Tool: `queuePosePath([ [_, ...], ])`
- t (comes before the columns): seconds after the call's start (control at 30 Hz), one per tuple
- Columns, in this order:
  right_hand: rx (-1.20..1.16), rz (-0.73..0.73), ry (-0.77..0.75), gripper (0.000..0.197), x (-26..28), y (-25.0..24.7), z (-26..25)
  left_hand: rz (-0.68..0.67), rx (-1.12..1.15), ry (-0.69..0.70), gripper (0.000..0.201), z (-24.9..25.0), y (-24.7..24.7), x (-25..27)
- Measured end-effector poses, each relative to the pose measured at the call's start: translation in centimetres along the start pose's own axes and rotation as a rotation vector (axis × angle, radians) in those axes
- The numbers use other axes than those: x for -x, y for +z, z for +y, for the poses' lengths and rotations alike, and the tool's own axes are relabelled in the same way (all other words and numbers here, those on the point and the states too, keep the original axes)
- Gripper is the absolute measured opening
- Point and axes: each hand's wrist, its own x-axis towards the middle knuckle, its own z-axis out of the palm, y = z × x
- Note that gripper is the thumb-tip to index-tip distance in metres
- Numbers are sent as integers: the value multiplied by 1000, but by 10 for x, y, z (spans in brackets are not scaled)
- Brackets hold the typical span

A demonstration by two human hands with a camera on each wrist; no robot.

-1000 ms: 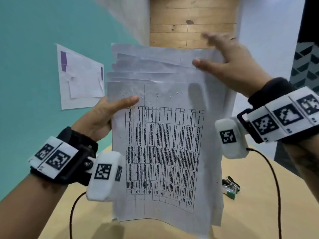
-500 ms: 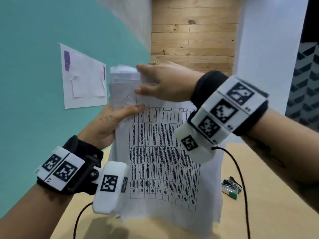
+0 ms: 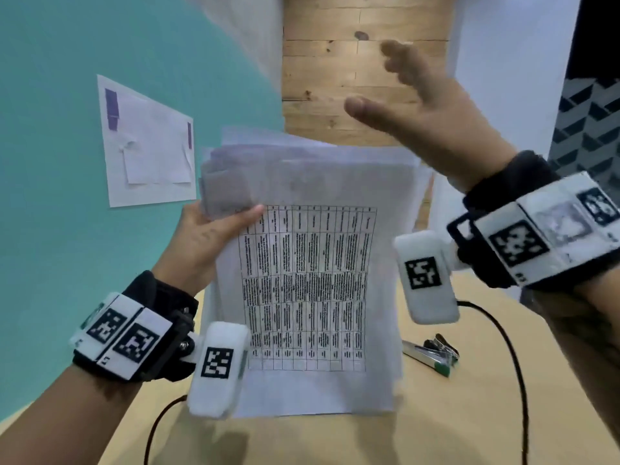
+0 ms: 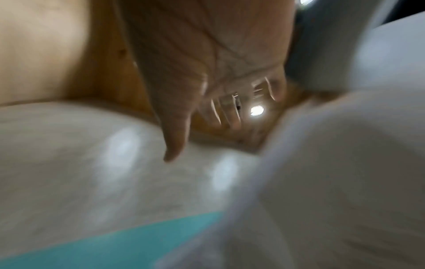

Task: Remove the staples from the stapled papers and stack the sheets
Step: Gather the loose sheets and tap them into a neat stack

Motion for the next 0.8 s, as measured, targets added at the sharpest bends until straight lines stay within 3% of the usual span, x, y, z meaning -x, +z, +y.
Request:
queuePosePath([
  [0.07, -125, 162, 194, 113, 27, -1, 42, 2, -23, 14, 21, 3, -2, -5],
  [0.17, -344, 24, 425, 138, 58, 20, 87, -8, -32, -9, 21, 6, 0, -10],
  [0.33, -776, -296, 573, 99, 99, 49, 122, 62, 148, -96, 28, 5, 2, -21],
  [0.47, -835, -433, 629, 49, 136, 72, 133, 117, 230, -272, 43, -13, -6, -22],
  [0.57, -894, -371, 662, 67, 150, 81, 141, -47, 125, -539, 55, -46, -21, 2],
  [0.67, -942, -389, 807, 85, 151, 91, 153, -245, -11, -800, 74, -85, -35, 41],
  [0.7, -931, -426, 881, 82, 150, 96, 159, -267, -44, -871, 79, -95, -36, 50],
  [0.77, -865, -507, 1041, 63, 148, 105, 167, -206, -120, -999, 67, -117, -37, 63],
  [0.8, -779, -566, 1123, 64, 150, 110, 171, -175, -174, -1076, 62, -127, -38, 66],
])
